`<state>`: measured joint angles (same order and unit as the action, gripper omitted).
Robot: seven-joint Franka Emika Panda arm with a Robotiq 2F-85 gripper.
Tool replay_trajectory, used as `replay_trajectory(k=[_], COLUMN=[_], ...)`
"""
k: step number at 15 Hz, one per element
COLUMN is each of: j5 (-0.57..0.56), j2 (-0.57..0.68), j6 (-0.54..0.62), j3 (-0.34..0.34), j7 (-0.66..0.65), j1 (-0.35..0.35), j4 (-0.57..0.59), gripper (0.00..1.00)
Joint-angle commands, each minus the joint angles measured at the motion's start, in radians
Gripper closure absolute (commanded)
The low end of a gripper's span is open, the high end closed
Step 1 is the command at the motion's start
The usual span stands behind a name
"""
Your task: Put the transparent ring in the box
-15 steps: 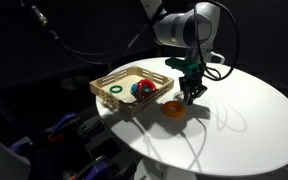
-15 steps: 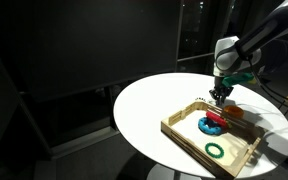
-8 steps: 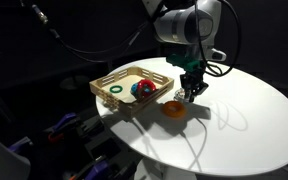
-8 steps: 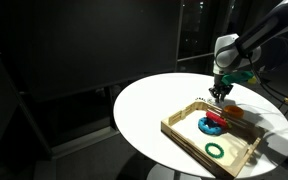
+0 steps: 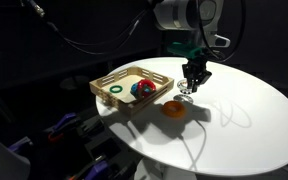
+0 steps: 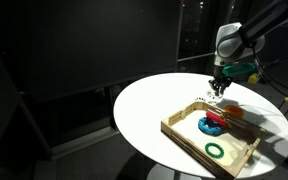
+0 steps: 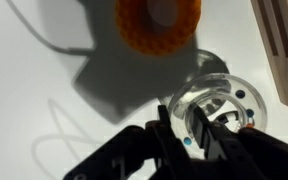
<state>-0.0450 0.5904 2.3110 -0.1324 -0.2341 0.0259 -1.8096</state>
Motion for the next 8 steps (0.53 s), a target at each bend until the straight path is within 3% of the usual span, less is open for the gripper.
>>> replay_trajectory(k=[1,8], j5=[-0.010,-0.018], j2=[-0.087,-0.192], j6=[-0.028,-0.076], j3=[-0.003,0.018], j7=[-0.014,0.009], j1=[-0.013,-0.029], j4=[-0.049,-0.118], gripper=[0.90,0.90])
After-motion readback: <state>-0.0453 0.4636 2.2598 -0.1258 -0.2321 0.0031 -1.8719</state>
